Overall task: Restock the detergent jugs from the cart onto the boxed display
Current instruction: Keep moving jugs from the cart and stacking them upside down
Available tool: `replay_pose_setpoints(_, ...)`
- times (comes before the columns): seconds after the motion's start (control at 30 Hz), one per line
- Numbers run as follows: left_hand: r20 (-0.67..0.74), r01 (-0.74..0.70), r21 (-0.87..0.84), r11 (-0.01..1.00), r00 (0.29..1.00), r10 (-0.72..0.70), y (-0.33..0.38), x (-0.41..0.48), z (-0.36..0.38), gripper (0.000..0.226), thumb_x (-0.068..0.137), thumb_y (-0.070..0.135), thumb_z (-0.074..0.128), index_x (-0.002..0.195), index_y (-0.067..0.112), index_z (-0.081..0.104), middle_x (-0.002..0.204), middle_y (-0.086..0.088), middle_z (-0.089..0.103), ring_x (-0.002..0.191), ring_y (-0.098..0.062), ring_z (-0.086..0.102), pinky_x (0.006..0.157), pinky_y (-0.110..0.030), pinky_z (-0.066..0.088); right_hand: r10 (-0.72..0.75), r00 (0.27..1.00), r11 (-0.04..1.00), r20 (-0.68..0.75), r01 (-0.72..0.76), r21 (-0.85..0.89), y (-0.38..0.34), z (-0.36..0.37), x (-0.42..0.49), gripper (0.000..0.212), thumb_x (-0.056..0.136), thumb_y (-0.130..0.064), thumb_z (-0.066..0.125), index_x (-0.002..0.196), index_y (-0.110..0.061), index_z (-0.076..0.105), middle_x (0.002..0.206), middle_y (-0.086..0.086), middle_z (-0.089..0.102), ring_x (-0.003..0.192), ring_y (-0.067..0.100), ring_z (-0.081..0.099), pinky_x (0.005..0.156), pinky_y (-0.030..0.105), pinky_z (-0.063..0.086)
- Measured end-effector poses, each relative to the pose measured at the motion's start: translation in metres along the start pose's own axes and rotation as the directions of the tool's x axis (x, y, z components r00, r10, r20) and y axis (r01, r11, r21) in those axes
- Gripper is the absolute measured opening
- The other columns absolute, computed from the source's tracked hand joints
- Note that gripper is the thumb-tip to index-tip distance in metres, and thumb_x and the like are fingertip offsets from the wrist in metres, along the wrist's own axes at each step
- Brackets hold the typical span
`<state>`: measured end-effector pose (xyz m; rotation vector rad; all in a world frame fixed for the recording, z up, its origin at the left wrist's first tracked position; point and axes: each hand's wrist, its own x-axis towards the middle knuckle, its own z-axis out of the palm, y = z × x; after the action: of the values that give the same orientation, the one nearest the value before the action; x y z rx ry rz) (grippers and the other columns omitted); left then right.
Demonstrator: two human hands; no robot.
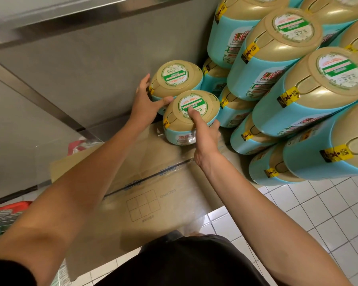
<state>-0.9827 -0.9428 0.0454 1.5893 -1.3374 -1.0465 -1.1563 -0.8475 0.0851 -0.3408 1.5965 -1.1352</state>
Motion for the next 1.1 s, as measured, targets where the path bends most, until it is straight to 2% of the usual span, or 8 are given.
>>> replay_pose_setpoints(0.17,-0.006,-0.059,-0.053,0.997,0.998,0.058,0.011,-0.001,0.002,0.088,0.06,0.053,0.092,0.133,0.037,0.047,0.138,0.008,0.06,0.123,-0.006,0.063,0.104,-0.039,0.057,-0.107,0.981,0.994,0.16,0.107,0.008,0.01,-0.014,0.004,0.077,0.068,-0.05,0.088,0.135,-0.025,0.059,0.131,-0.001,0.072,0.115,0.013,0.072,0.1,0.034,0.057)
replay_pose_setpoints(0.37,0.034,-0.068,-0.104,0.992,0.997,0.072,0.009,-0.001,0.002,0.091,0.065,0.048,0.092,0.142,0.038,0.044,0.139,0.014,0.061,0.123,0.001,0.063,0.101,-0.029,0.057,-0.164,0.966,0.984,0.2,0.174,-0.033,0.005,-0.027,0.006,0.063,0.069,-0.04,0.091,0.122,-0.021,0.063,0.114,-0.001,0.078,0.108,0.02,0.076,0.1,0.047,0.06)
replay_pose_setpoints(0.63,0.063,-0.046,-0.144,0.988,0.996,0.055,0.003,0.001,0.001,0.094,0.073,0.041,0.093,0.151,0.034,0.04,0.147,0.008,0.058,0.132,-0.01,0.059,0.11,-0.044,0.054,-0.119,0.986,0.991,0.114,0.112,0.07,-0.01,-0.029,-0.027,0.044,0.077,-0.023,0.091,0.115,-0.012,0.07,0.097,-0.006,0.08,0.088,0.009,0.078,0.089,0.042,0.06)
replay_pose_setpoints(0.77,0.067,0.009,-0.197,0.98,0.998,0.005,0.004,0.002,0.001,0.104,0.062,0.05,0.093,0.151,0.032,0.043,0.138,0.015,0.058,0.124,0.004,0.06,0.101,-0.025,0.055,-0.106,0.981,0.988,0.161,0.086,0.13,-0.039,-0.034,-0.054,0.034,0.082,-0.021,0.088,0.109,-0.015,0.069,0.096,0.005,0.077,0.077,0.012,0.074,0.071,0.036,0.058)
replay_pose_setpoints(0.83,0.075,0.061,-0.288,0.956,0.996,-0.041,0.008,0.003,0.0,0.101,0.06,0.054,0.082,0.15,0.026,0.046,0.136,0.009,0.059,0.127,-0.006,0.061,0.105,-0.03,0.054,-0.154,0.966,0.983,0.206,0.128,0.132,-0.06,-0.034,-0.063,0.027,0.086,-0.023,0.084,0.105,-0.018,0.067,0.09,-0.004,0.077,0.076,0.009,0.075,0.066,0.034,0.058)
replay_pose_setpoints(0.9,0.061,0.034,-0.214,0.976,0.998,-0.022,0.012,0.003,0.002,0.079,0.082,0.035,0.072,0.152,0.012,0.045,0.141,-0.007,0.061,0.134,-0.026,0.059,0.115,-0.046,0.048,-0.183,0.953,0.979,0.242,0.155,0.132,-0.087,-0.025,-0.07,0.025,0.089,-0.025,0.081,0.106,-0.016,0.065,0.081,-0.012,0.077,0.07,0.002,0.075,0.068,0.038,0.062)
replay_pose_setpoints(1.0,-0.026,0.0,-0.058,0.998,1.0,-0.002,0.002,0.005,0.007,0.04,0.097,0.014,0.062,0.133,-0.003,0.058,0.104,0.01,0.073,0.1,0.01,0.067,0.093,-0.013,0.053,-0.185,0.946,0.981,0.266,0.163,0.105,-0.123,-0.002,-0.071,0.046,0.089,-0.031,0.081,0.126,-0.008,0.065,0.102,-0.002,0.081,0.075,0.005,0.077,0.08,0.048,0.063)
replay_pose_setpoints(1.1,-0.023,0.011,-0.083,0.996,1.0,-0.013,0.0,-0.004,0.006,0.071,0.082,-0.005,0.084,0.145,-0.001,0.052,0.125,0.002,0.068,0.116,0.004,0.064,0.093,-0.012,0.051,-0.165,0.953,0.985,0.254,0.145,0.097,-0.145,0.025,-0.068,0.044,0.089,-0.03,0.082,0.124,-0.01,0.065,0.099,0.002,0.08,0.079,0.015,0.079,0.073,0.049,0.066)
